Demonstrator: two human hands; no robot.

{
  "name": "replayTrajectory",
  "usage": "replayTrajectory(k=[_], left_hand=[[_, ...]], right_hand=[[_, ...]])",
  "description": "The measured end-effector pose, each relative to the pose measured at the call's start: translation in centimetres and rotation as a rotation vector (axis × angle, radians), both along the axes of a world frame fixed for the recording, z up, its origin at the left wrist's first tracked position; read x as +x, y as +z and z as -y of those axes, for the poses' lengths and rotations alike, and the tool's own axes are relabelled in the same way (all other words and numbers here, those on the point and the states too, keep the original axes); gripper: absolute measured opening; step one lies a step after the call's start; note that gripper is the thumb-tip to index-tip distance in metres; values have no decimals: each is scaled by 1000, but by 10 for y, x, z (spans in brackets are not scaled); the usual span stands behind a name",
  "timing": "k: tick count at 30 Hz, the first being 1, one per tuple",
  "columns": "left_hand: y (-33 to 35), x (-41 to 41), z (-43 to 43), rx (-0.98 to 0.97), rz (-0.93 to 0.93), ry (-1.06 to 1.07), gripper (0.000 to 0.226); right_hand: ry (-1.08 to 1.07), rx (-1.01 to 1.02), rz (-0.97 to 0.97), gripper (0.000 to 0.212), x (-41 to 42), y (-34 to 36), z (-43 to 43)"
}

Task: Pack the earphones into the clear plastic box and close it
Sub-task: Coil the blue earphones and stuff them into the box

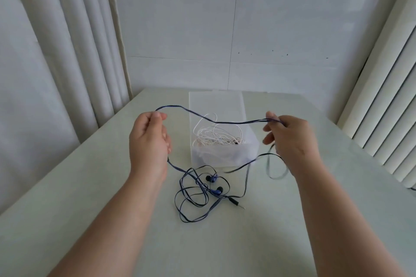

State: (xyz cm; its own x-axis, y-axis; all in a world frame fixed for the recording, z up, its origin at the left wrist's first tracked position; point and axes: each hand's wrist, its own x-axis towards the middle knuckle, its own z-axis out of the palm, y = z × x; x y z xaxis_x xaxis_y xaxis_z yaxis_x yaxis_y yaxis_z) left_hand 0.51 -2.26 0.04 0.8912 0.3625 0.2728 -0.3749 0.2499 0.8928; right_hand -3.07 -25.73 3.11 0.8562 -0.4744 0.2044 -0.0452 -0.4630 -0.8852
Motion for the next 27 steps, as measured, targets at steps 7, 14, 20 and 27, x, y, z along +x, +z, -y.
replayTrajectory(k=[7, 14, 20, 27], left_hand=[[-2, -1, 1, 221, -33, -28, 23], [-6, -2, 5, 316, -77, -136, 24], [-7, -6, 10, 419, -73, -261, 23], [-12, -5, 8, 675, -125, -238, 22]], right_hand=[[313, -293, -199, 41, -4, -7, -7], [655, -554, -421, 15, -20, 1, -23], [744, -855, -733, 33, -17, -20, -47], [655, -832, -732, 19, -15, -21, -41]])
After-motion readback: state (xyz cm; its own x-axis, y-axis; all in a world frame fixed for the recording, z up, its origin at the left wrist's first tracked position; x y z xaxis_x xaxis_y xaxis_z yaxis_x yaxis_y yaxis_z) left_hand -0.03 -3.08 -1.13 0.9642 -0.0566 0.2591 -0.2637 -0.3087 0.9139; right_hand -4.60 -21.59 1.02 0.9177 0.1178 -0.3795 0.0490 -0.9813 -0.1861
